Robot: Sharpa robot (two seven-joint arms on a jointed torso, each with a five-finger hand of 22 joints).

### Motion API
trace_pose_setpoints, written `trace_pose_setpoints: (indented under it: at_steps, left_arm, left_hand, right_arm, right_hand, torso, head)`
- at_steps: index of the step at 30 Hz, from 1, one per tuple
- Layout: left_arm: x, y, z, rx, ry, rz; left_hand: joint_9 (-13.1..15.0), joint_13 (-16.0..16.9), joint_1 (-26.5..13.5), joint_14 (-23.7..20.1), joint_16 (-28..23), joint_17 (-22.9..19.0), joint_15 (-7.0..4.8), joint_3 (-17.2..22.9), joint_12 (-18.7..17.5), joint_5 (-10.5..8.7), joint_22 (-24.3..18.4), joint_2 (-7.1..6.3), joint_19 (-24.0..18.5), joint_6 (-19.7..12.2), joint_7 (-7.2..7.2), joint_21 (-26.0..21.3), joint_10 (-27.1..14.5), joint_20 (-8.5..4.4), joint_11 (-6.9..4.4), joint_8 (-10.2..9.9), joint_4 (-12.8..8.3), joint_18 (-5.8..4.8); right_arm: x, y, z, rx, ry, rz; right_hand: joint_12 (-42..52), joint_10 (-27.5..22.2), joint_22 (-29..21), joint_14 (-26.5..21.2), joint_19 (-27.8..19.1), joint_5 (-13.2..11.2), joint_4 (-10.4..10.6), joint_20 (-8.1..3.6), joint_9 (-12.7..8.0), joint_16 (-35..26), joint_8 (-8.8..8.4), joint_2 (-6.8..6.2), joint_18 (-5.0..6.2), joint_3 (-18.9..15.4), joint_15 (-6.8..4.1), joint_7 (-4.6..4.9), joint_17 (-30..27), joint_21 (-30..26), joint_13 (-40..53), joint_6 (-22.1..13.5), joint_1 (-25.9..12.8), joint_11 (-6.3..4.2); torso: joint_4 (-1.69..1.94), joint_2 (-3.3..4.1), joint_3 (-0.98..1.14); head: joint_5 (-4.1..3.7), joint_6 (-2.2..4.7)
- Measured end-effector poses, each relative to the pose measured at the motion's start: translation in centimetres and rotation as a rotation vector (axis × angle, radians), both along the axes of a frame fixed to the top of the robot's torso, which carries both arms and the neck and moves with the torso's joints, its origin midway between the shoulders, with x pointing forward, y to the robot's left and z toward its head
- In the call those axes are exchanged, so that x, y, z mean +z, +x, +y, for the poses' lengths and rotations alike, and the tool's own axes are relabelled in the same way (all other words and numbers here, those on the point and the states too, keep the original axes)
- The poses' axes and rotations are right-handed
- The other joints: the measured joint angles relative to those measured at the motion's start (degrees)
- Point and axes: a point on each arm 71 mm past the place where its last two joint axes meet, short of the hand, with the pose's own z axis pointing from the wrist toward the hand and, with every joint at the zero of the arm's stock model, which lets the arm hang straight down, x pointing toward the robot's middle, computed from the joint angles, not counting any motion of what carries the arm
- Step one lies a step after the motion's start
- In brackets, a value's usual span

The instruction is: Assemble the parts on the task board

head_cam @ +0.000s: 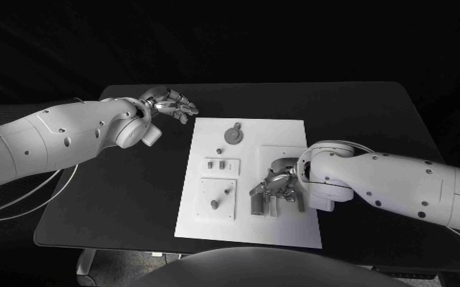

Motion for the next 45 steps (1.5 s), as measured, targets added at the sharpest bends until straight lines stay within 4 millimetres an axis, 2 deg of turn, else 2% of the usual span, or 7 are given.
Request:
trace_pose_setpoints:
  at_steps: [3,16,20,26,32,38,45]
  left_arm:
    - [0.0,0.0,0.0,0.0,0.001,0.0]
    - [0.0,0.0,0.0,0.001,0.003,0.0]
    - [0.0,0.0,0.0,0.001,0.003,0.001]
    - [0.0,0.0,0.1,0.002,0.004,0.0]
    - [0.0,0.0,0.0,-0.002,0.01,-0.002]
    - [0.0,0.0,0.0,-0.006,0.015,-0.004]
    - [0.0,0.0,0.0,-0.008,0.018,-0.006]
  left_hand:
    - [0.0,0.0,0.0,0.0,0.0,0.0,0.0,0.0,0.0,0.0,0.0,0.0,0.0,0.0,0.0,0.0,0.0,0.0,0.0,0.0,0.0,-0.02]
    - [0.0,0.0,0.0,0.0,0.0,0.1,0.0,-0.2,0.0,0.0,0.0,0.0,0.0,0.0,0.0,0.0,0.0,0.0,-0.01,0.0,0.2,-0.3]
    - [0.0,0.0,0.0,0.0,0.0,0.1,0.0,-0.2,0.0,0.0,0.0,0.0,0.0,0.0,0.0,0.0,0.0,0.0,0.0,0.0,0.2,-0.32]
    - [0.0,0.0,0.0,0.0,0.0,0.2,0.0,-0.2,0.0,0.0,0.0,0.0,0.0,0.0,0.0,0.0,0.0,0.0,0.0,0.0,0.2,-0.41]
    - [-0.1,-0.1,0.0,0.0,-0.3,0.3,0.0,-0.2,0.0,0.0,0.1,0.0,0.0,0.0,0.0,0.0,0.0,0.0,-0.01,0.0,0.2,-0.5]
    - [-0.1,-0.1,0.0,0.0,-0.3,0.4,0.0,0.0,0.0,0.0,0.1,0.0,0.0,0.0,0.0,0.0,0.0,0.0,-0.01,0.0,0.3,-0.2]
    - [-0.1,-0.1,0.0,0.0,-0.5,0.8,0.0,0.0,0.0,0.0,0.3,0.0,0.0,0.2,-0.21,-0.2,0.0,0.01,-0.01,0.3,0.3,0.09]
  right_arm:
    - [0.0,0.0,0.0,0.0,0.0,0.0]
    - [0.0,-0.3,-0.3,0.006,0.016,-0.025]
    - [0.3,-0.5,-0.7,0.028,0.037,-0.064]
    - [1.5,-0.4,-1.3,0.09,0.064,-0.135]
    - [2.1,-1.0,-0.6,0.191,0.07,-0.201]
    - [2.3,-1.3,0.0,0.277,0.058,-0.267]
    - [1.9,-1.9,0.7,0.351,0.048,-0.319]
  right_hand:
    - [0.0,0.0,0.0,0.0,0.0,0.0,0.8,0.0,0.2,0.0,0.0,-0.4,0.0,0.5,0.01,0.0,0.0,0.0,0.0,0.0,0.2,0.0]
    - [0.0,0.0,0.0,-0.1,-0.1,0.0,0.8,0.08,0.4,0.0,-0.04,-0.84,0.04,0.7,0.11,0.1,0.1,0.0,0.2,-0.1,1.7,0.0]
    - [0.4,0.0,0.0,-0.2,0.2,0.0,-2.0,-0.22,0.7,0.0,0.02,-0.52,0.09,0.6,0.19,0.22,0.1,0.5,0.3,-0.5,5.1,0.0]
    - [0.4,0.0,0.0,-0.1,0.2,0.0,-7.9,-0.22,1.3,-0.3,0.39,2.34,0.09,-1.2,0.07,0.15,-0.1,0.5,0.2,-0.6,10.1,0.0]
    - [1.1,1.4,0.0,0.5,0.2,0.0,-12.2,-0.22,1.7,-0.3,1.25,2.4,0.09,-1.7,0.02,-0.28,-0.4,0.5,0.0,1.2,14.9,-0.56]
    - [2.9,4.1,0.0,2.0,1.3,0.0,-13.5,0.18,2.5,-0.3,2.72,2.38,0.21,-2.1,0.11,-1.61,-0.2,0.6,0.5,4.2,16.9,-1.85]
    - [4.0,6.2,0.0,4.1,2.2,0.0,-13.8,-0.33,2.9,-0.3,3.23,2.85,0.48,-2.4,0.22,-2.5,1.3,0.6,0.9,6.4,17.4,-2.83]
  torso:
    - [-0.02,0.0,0.02]
    - [-0.04,-0.01,0.07]
    - [-0.04,-0.02,0.11]
    - [-0.05,-0.03,0.11]
    - [-0.05,-0.03,0.11]
    - [-0.05,-0.02,0.14]
    - [-0.05,-0.01,0.12]
  head:
    - [0.03,-0.03]
    - [0.02,0.08]
    - [-0.04,0.28]
    - [-0.09,0.65]
    - [-0.12,0.77]
    - [-0.13,0.73]
    - [-0.16,0.63]
